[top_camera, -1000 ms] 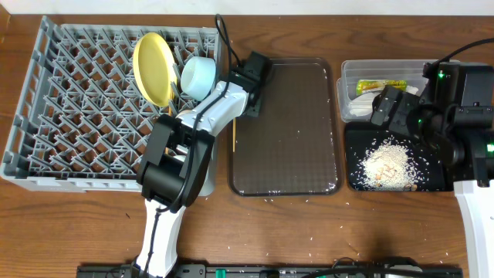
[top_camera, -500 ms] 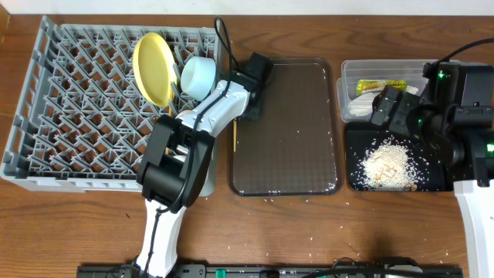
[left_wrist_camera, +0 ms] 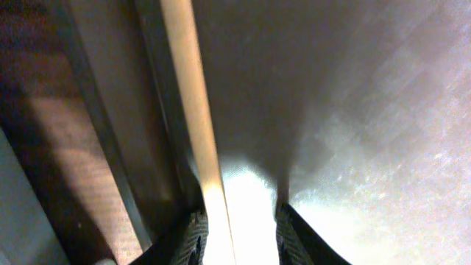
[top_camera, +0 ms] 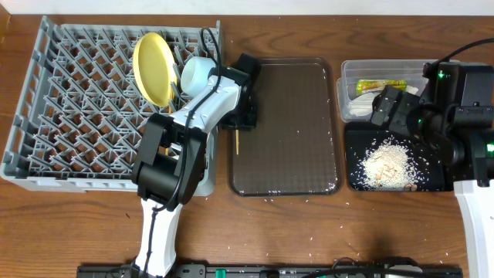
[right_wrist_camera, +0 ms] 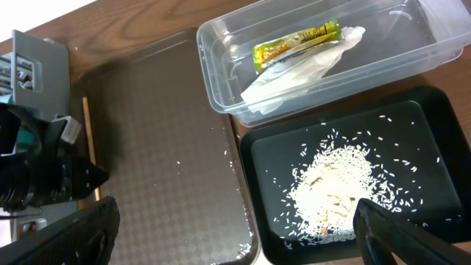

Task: Sort waste into correct bins and load items into the dishwasher
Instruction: 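Carry second chopstick into rack beside cups and release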

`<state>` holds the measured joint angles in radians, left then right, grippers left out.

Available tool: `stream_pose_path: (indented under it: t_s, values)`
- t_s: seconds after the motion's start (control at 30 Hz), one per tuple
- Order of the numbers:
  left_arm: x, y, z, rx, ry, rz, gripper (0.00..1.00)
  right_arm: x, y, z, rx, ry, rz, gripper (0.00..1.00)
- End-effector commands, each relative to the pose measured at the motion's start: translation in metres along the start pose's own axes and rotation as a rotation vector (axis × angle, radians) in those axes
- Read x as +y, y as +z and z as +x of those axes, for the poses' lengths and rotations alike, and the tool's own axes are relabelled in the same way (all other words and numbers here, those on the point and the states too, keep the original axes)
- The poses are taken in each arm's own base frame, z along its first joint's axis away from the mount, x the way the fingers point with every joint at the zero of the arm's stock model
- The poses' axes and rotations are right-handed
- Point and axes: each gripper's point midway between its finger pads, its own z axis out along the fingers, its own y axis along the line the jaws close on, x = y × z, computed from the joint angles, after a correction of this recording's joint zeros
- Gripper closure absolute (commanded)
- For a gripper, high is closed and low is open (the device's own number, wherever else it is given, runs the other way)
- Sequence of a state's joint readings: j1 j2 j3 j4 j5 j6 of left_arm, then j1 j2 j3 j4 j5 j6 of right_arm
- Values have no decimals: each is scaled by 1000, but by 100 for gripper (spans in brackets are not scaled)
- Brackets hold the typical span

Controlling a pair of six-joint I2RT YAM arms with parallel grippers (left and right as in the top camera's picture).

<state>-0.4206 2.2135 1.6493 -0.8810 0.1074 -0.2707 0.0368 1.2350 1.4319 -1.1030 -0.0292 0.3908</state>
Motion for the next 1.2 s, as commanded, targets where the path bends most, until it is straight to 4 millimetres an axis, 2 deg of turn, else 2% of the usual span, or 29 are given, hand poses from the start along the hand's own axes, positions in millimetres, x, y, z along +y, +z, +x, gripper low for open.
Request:
stream_pose_path:
  t_s: [0.0, 0.03, 0.2, 0.27, 0.33, 0.43, 0.53, 0.63, 0.73, 0.8, 0.9, 1.0, 1.07, 1.17]
  values:
    - [1, 37, 31, 138, -20, -6, 81, -3, -2, -3, -11, 17, 9, 1]
    - [1, 37, 31, 138, -18, -7, 92, -3, -2, -3, -11, 17, 9, 1]
    - [-1, 36, 31, 136, -13, -9, 92, -3, -2, -3, -11, 17, 9, 1]
    - [-2, 31, 30, 129, -13, -6, 93, -3, -2, -3, -11, 17, 9, 1]
    - [-4, 18, 25, 109, -11, 2, 93, -3, -2, -3, -11, 17, 9, 1]
    - [-10, -22, 14, 45, -5, 25, 93, -3, -2, -3, -11, 17, 9, 1]
    - [-17, -83, 4, -77, 29, 68, 92, -3, -2, -3, -11, 17, 9, 1]
    - [-11, -146, 5, -212, 29, 91, 93, -3, -2, -3, -11, 17, 9, 1]
    - [11, -194, 19, -295, 31, 59, 93, -3, -2, -3, -11, 17, 9, 1]
    - [44, -218, 35, -320, 5, -40, 93, -3, -2, -3, -11, 17, 9, 1]
    - [95, -236, 54, -311, -61, -206, 93, -3, -2, -3, -11, 17, 9, 1]
    - [136, -240, 68, -250, -74, -318, 93, -3, -2, -3, -11, 17, 9, 1]
    - [161, -229, 71, -191, -22, -378, 93, -3, -2, -3, -11, 17, 9, 1]
    - [174, -209, 64, -158, 14, -392, 93, -3, -2, -3, -11, 17, 9, 1]
